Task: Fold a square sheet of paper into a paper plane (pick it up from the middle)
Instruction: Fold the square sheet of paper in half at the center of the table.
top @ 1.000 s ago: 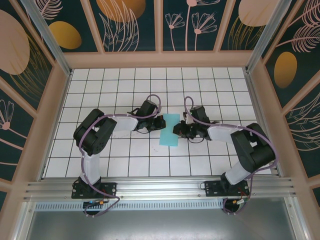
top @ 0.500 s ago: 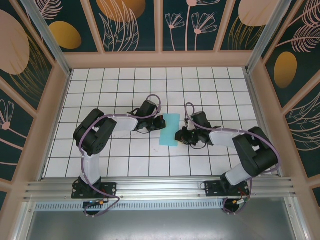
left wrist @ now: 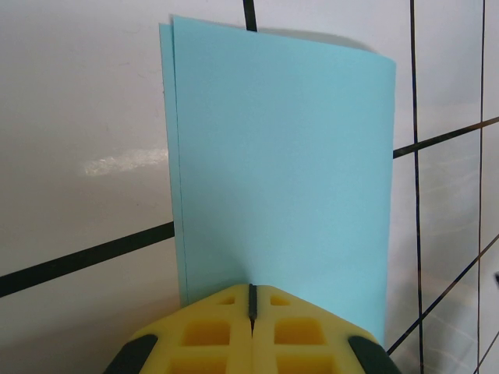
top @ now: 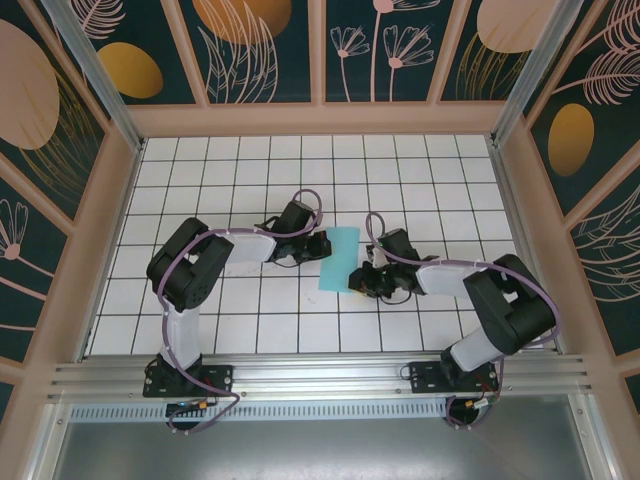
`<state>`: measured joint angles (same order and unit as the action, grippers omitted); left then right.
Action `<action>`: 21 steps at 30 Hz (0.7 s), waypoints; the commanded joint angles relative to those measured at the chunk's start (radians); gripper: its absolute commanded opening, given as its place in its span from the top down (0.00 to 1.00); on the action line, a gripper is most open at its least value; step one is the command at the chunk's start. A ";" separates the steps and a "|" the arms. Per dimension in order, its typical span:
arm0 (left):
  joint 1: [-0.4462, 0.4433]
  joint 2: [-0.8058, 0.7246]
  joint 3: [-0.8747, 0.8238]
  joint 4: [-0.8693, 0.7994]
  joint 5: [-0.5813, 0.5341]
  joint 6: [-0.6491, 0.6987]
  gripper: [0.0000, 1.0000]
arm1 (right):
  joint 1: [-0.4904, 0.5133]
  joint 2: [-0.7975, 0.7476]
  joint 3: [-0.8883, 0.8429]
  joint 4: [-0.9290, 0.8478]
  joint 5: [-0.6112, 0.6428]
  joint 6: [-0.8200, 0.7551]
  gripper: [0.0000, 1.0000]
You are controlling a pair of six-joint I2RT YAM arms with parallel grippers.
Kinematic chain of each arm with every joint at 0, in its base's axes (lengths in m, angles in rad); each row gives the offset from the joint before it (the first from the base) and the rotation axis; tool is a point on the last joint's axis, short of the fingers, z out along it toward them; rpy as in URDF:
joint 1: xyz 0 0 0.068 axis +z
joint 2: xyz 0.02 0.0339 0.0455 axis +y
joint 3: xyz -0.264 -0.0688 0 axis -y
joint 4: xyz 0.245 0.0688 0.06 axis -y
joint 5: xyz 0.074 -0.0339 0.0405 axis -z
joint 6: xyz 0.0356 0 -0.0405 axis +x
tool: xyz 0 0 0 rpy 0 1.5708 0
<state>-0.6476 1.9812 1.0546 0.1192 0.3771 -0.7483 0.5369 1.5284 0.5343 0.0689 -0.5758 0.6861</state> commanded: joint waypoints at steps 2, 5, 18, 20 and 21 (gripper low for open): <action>-0.002 0.031 -0.039 -0.142 -0.056 0.013 1.00 | 0.005 -0.003 -0.009 -0.049 0.014 -0.031 0.81; -0.003 0.023 -0.040 -0.138 -0.048 0.009 1.00 | 0.005 -0.049 0.019 -0.097 0.046 -0.041 0.81; -0.002 -0.204 -0.065 -0.056 -0.043 -0.027 0.78 | -0.059 -0.114 0.137 -0.161 0.285 -0.037 0.71; -0.001 -0.237 -0.077 -0.052 -0.071 -0.039 0.73 | -0.054 -0.091 0.147 -0.120 0.261 -0.017 0.69; -0.002 -0.252 -0.104 -0.045 -0.085 -0.046 0.70 | -0.048 -0.077 0.153 -0.111 0.261 -0.009 0.69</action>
<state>-0.6476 1.7901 0.9894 0.0650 0.3397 -0.7715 0.4793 1.4155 0.6563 -0.0723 -0.3367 0.6468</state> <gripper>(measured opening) 0.280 0.311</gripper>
